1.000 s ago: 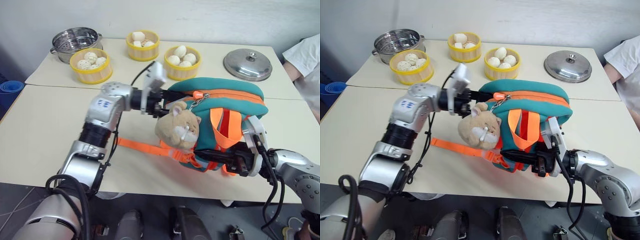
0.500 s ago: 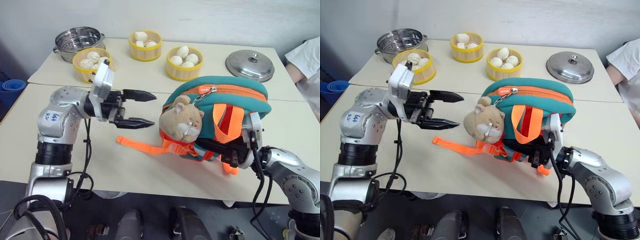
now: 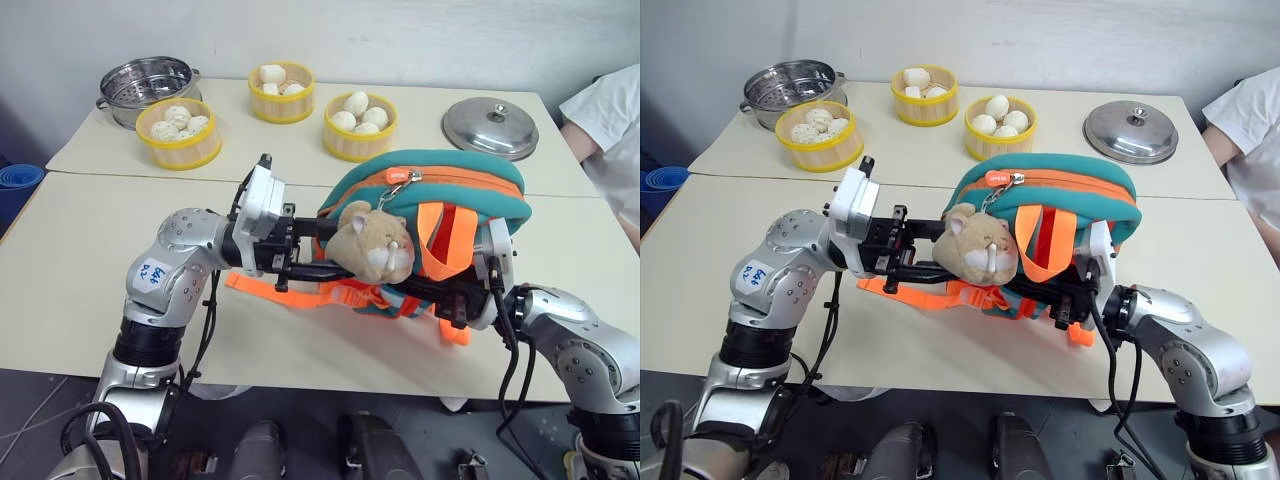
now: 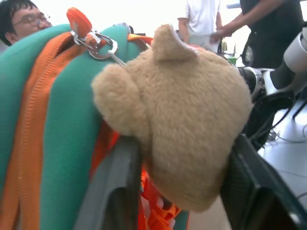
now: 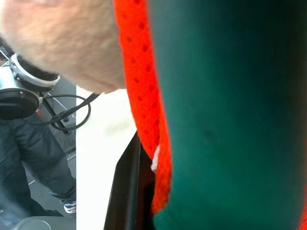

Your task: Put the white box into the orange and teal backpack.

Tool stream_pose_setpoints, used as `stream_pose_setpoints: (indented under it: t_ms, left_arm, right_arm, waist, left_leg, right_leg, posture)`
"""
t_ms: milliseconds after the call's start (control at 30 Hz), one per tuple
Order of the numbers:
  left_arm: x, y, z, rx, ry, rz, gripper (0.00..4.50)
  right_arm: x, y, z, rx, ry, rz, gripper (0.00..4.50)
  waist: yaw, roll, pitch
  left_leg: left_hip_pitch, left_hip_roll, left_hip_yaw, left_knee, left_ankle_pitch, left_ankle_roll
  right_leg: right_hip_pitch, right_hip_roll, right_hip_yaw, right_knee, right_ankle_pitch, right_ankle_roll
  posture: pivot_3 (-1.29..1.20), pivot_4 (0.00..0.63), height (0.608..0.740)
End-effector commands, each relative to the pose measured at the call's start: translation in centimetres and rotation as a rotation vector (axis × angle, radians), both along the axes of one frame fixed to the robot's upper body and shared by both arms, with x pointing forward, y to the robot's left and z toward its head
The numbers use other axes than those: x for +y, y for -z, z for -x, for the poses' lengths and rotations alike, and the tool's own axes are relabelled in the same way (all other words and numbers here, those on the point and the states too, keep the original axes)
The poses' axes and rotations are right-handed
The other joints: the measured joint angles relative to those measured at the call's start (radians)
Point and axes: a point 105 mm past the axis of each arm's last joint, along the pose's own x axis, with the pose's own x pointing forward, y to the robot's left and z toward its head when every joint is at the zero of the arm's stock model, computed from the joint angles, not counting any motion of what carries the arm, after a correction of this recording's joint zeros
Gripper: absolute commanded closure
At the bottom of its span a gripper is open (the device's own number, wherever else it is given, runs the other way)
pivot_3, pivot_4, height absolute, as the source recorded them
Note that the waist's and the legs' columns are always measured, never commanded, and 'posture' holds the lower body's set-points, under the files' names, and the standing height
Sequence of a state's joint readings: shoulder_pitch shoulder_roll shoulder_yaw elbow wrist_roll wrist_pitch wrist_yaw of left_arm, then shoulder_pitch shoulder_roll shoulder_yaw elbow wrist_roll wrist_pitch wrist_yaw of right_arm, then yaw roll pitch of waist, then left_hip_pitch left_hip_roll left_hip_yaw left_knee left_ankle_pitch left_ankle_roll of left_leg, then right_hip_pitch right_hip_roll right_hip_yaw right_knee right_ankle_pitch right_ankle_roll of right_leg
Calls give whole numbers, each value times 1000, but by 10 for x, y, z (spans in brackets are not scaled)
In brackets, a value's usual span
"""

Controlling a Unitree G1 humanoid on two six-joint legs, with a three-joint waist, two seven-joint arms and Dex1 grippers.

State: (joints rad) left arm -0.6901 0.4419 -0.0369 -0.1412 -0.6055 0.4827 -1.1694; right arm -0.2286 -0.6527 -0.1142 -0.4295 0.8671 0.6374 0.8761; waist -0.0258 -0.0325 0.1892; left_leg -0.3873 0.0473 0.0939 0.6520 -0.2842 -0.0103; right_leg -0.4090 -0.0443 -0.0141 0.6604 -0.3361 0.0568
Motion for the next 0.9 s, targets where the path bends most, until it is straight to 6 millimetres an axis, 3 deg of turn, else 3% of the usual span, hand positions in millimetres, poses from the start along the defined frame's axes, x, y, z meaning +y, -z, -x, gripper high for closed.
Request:
stream_pose_setpoints:
  t_ms: [33, 100, 200, 300, 367, 433, 500, 667, 767, 800, 900]
  left_arm:
    - [33, -31, -28, -74, -176, 71, 3416]
    - [55, -42, -43, -76, -263, 85, 3575]
    - [82, -43, -50, -35, -295, 46, 3576]
    - [113, -17, -65, 14, -402, -99, 3576]
    - [123, 15, -79, 9, -484, -232, 3576]
    - [120, 51, -82, 1, -478, -359, 3576]
    - [109, 74, -82, 11, -455, -350, 3576]
    - [91, 116, -75, 79, -425, -296, 3576]
    - [89, 119, -68, 103, -424, -255, 3576]
    - [90, 117, -66, 115, -436, -236, 2858]
    - [100, 112, -53, 136, -457, -228, 1958]
  right_arm:
    - [0, -6, 2, -26, 7, -15, 4500]
    - [-3, -5, 3, -25, 25, -16, 4500]
    - [-7, -4, 3, -25, 49, -16, 4500]
    - [-13, -1, 5, -24, 81, -20, 4500]
    - [-17, 0, 6, -25, 104, -32, 4500]
    - [-18, 2, 6, -27, 122, -41, 4500]
    - [-17, 4, 6, -29, 135, -49, 4500]
    - [-15, 9, 5, -29, 154, -62, 4500]
    - [-15, 19, -1, -31, 203, -44, 4500]
    - [-17, 20, -6, -47, 235, -51, 4500]
    - [-26, 28, -12, -115, 314, 21, 4500]
  waist:
    - [0, 0, 0]
    - [-1, 0, 0]
    - [-2, 0, 0]
    - [-1, 0, 0]
    - [1, 0, 0]
    - [1, 0, 0]
    - [4, 0, 0]
    - [0, 0, 0]
    - [-2, 0, -1]
    - [-3, 0, -1]
    - [-3, 0, -1]
  left_leg:
    - [0, 0, 0, 0, 0, 0]
    - [0, 0, 0, 1, 0, 0]
    - [0, 0, 0, 0, 0, 0]
    - [0, 0, 1, -1, 1, -1]
    - [0, 0, 1, -1, 0, -1]
    - [0, 0, 1, 0, 0, 1]
    - [0, 0, 1, 0, -1, 2]
    - [-2, 0, 1, 1, -1, 2]
    - [0, 0, 1, 0, -1, 2]
    - [0, 0, 1, 0, -1, 2]
    - [0, 0, 1, 0, -1, 2]
  right_leg:
    - [0, 0, 0, 0, 0, 0]
    - [0, 0, 0, 0, 0, 0]
    - [0, 0, -1, 0, 0, 0]
    - [0, 0, -1, -1, 0, 0]
    - [0, 0, -1, -1, 0, 0]
    - [0, -1, -1, -1, 0, 0]
    - [1, -1, -1, -1, 0, 0]
    - [-1, -1, -1, 0, 0, 0]
    - [-1, -1, -1, 1, 0, 0]
    - [-1, -1, -1, 1, 0, 0]
    - [-1, -1, -1, 2, 0, 0]
  posture:
    - [0, 150, 740]
    - [0, 150, 740]
    - [0, 150, 740]
    - [0, 150, 740]
    - [0, 150, 740]
    - [0, 150, 740]
    - [0, 150, 740]
    - [0, 150, 740]
    - [0, 150, 740]
    - [0, 150, 740]
    - [0, 150, 740]
